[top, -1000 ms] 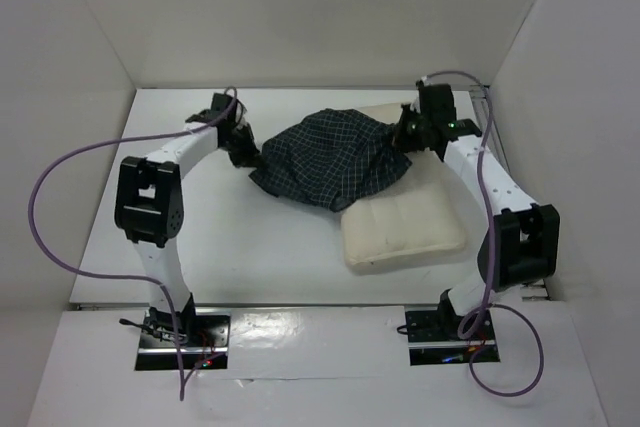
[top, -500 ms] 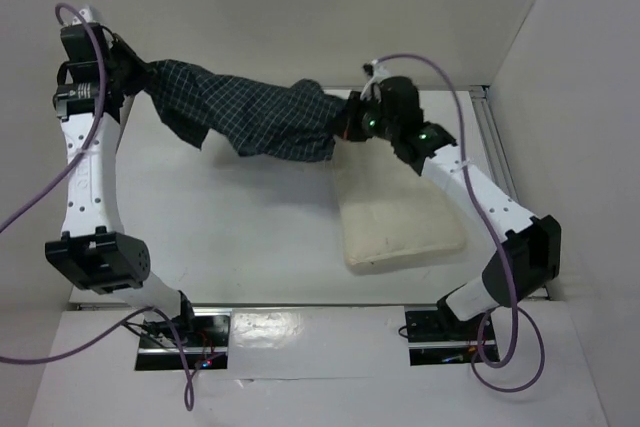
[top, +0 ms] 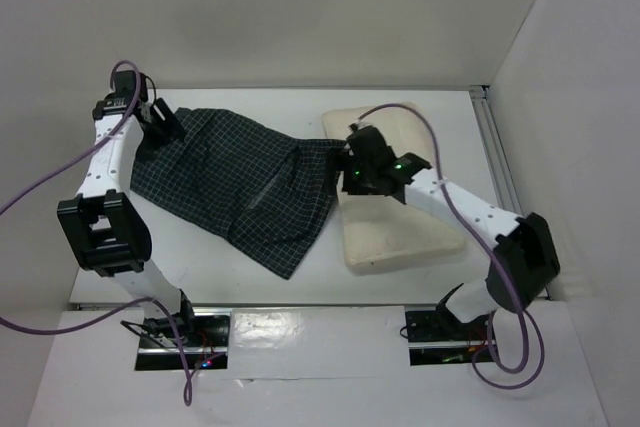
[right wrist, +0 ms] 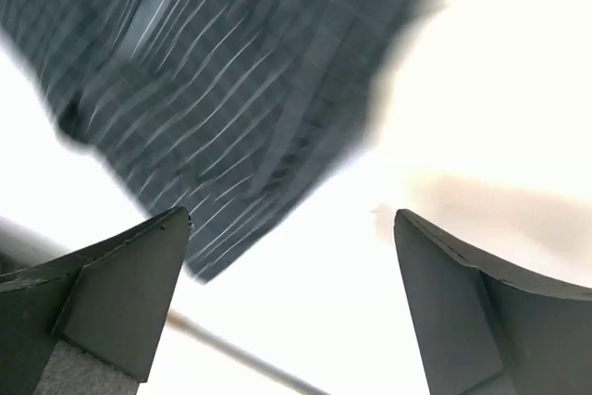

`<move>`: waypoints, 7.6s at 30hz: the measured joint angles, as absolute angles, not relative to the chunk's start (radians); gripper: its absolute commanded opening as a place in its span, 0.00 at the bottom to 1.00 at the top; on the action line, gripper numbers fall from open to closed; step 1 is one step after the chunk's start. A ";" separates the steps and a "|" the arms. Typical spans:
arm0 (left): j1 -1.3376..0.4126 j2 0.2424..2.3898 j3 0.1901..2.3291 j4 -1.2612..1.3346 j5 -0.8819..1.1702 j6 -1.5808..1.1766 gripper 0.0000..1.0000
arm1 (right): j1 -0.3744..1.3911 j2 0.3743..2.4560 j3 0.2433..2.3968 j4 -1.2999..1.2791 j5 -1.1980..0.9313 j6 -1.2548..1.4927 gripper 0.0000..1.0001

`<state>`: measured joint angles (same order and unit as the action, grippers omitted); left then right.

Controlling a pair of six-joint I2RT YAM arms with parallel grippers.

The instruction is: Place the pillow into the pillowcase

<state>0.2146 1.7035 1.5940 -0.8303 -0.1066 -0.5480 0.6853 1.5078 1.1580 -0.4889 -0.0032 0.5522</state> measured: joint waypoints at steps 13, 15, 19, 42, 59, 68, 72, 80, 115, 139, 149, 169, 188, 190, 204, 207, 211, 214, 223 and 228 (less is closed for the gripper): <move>-0.170 1.759 1.588 -0.795 -0.015 -0.450 0.76 | 0.648 1.559 1.007 -0.547 0.267 0.549 0.31; -0.200 1.799 1.588 -0.799 -0.010 -0.442 0.76 | 0.607 1.556 0.987 -0.523 0.266 0.554 0.00; -0.218 1.860 1.602 -0.830 -0.008 -0.426 0.76 | 0.430 1.519 0.991 -0.549 0.247 0.594 0.00; -0.284 1.935 1.668 -0.883 -0.074 -0.422 0.78 | 0.395 2.251 1.993 -0.708 0.471 0.380 0.88; -0.284 2.043 1.807 -0.918 -0.102 -0.421 0.76 | 0.416 1.618 1.318 -0.538 0.294 0.237 0.00; -0.296 2.030 1.591 -0.893 -0.248 -0.465 0.80 | 0.656 1.256 1.033 -0.487 0.104 0.297 0.00; -0.312 2.012 1.470 -0.867 -0.263 -0.475 0.76 | 0.731 1.269 0.972 -0.496 0.078 0.326 0.00; -0.335 2.011 1.468 -0.770 -0.256 -0.466 0.66 | 0.744 1.269 0.945 -0.500 0.079 0.355 0.00; -0.343 2.067 1.530 -0.745 -0.267 -0.444 0.36 | 0.744 1.214 0.927 -0.540 0.141 0.377 0.00; -0.331 1.945 1.708 -0.866 -0.185 -0.456 0.00 | 0.753 1.243 1.031 -0.622 0.132 0.396 1.00; -0.303 1.894 1.721 -0.879 -0.115 -0.478 0.00 | 0.736 1.702 1.283 -0.590 0.155 0.459 0.28; -0.302 1.850 1.776 -0.939 -0.057 -0.474 0.00 | 0.799 1.618 1.417 -0.636 -0.039 0.293 0.00; -0.276 1.716 1.697 -0.959 -0.013 -0.441 0.00 | 0.831 1.956 1.758 -0.648 -0.026 0.230 0.00; -0.276 1.707 1.686 -0.960 -0.002 -0.439 0.00 | 0.812 1.981 1.795 -0.653 -0.022 0.229 0.00; -0.276 1.707 1.661 -0.945 0.031 -0.397 0.00 | 0.724 2.073 1.882 -0.643 -0.115 0.268 0.00; -0.276 1.707 1.648 -0.939 0.022 -0.394 0.00 | 0.689 2.072 1.871 -0.618 -0.179 0.293 0.00; -0.277 1.707 1.618 -0.929 0.005 -0.394 0.00 | 0.628 2.072 1.814 -0.542 -0.279 0.348 0.00; -0.278 1.707 1.599 -0.919 0.003 -0.394 0.00 | 0.603 2.072 1.800 -0.527 -0.324 0.381 0.00; -0.285 1.675 1.581 -0.913 -0.012 -0.390 0.00 | 0.582 2.085 1.791 -0.476 -0.385 0.495 0.00; -0.287 1.652 1.563 -0.909 -0.040 -0.390 0.00 | 0.556 2.086 1.739 -0.387 -0.450 0.572 0.00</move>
